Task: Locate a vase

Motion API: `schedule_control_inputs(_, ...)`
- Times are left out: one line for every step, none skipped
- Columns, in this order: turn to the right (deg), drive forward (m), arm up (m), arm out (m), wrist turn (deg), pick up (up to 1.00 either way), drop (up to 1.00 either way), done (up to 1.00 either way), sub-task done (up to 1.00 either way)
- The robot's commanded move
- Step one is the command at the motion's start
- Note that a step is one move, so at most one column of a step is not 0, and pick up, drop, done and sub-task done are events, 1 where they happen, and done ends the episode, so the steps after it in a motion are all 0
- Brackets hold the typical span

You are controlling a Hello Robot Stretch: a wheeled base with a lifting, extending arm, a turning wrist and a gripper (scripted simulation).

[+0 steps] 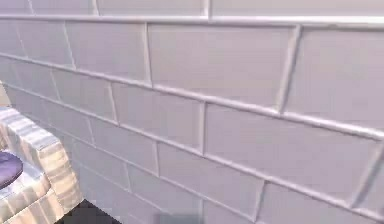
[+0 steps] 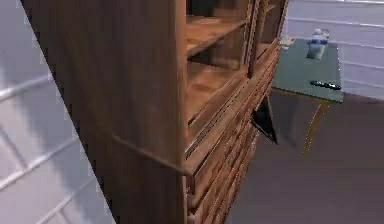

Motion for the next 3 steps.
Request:
schedule_control_inputs(-45.0,0.00,0.00,0.00,0.0,0.00,0.00,0.00,0.00)
schedule_control_inputs(-45.0,0.00,0.00,0.00,0.0,0.00,0.00,0.00,0.00)
schedule_control_inputs(0.0,0.15,0.00,0.00,0.0,0.00,0.00,0.00,0.00)
